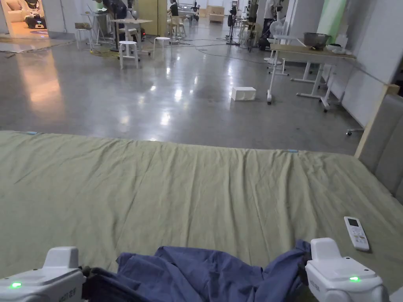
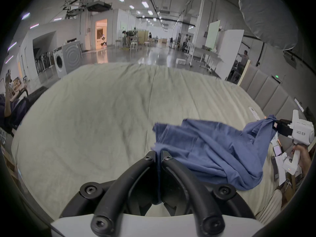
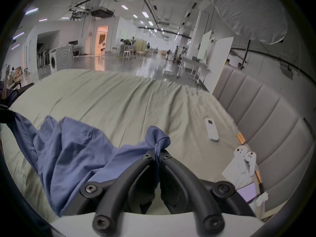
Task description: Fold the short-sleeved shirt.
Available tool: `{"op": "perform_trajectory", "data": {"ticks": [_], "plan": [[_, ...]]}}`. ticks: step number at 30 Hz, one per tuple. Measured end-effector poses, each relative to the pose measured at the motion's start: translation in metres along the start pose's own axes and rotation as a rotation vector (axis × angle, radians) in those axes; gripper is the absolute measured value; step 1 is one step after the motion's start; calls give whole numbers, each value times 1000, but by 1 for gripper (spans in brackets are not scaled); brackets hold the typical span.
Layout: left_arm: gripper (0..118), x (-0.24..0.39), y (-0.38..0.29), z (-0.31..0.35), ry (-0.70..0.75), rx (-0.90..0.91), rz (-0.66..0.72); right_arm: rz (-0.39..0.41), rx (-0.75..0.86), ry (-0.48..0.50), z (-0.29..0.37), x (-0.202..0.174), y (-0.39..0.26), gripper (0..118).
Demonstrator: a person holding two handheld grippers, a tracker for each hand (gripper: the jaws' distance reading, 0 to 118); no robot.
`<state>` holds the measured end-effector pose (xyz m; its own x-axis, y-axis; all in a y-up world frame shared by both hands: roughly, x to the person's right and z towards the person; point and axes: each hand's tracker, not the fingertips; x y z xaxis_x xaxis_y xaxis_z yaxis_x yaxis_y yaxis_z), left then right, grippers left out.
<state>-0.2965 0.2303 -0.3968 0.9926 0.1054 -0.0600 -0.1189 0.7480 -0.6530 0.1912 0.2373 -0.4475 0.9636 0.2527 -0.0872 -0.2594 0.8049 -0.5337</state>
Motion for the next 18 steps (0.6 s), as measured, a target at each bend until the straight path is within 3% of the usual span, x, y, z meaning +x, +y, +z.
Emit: {"op": "perform_trajectory", "data": {"ticks": [18], "plan": [[5,-27,152,109,77,308,2,-104,318,-90,105,59,117,4]]}}
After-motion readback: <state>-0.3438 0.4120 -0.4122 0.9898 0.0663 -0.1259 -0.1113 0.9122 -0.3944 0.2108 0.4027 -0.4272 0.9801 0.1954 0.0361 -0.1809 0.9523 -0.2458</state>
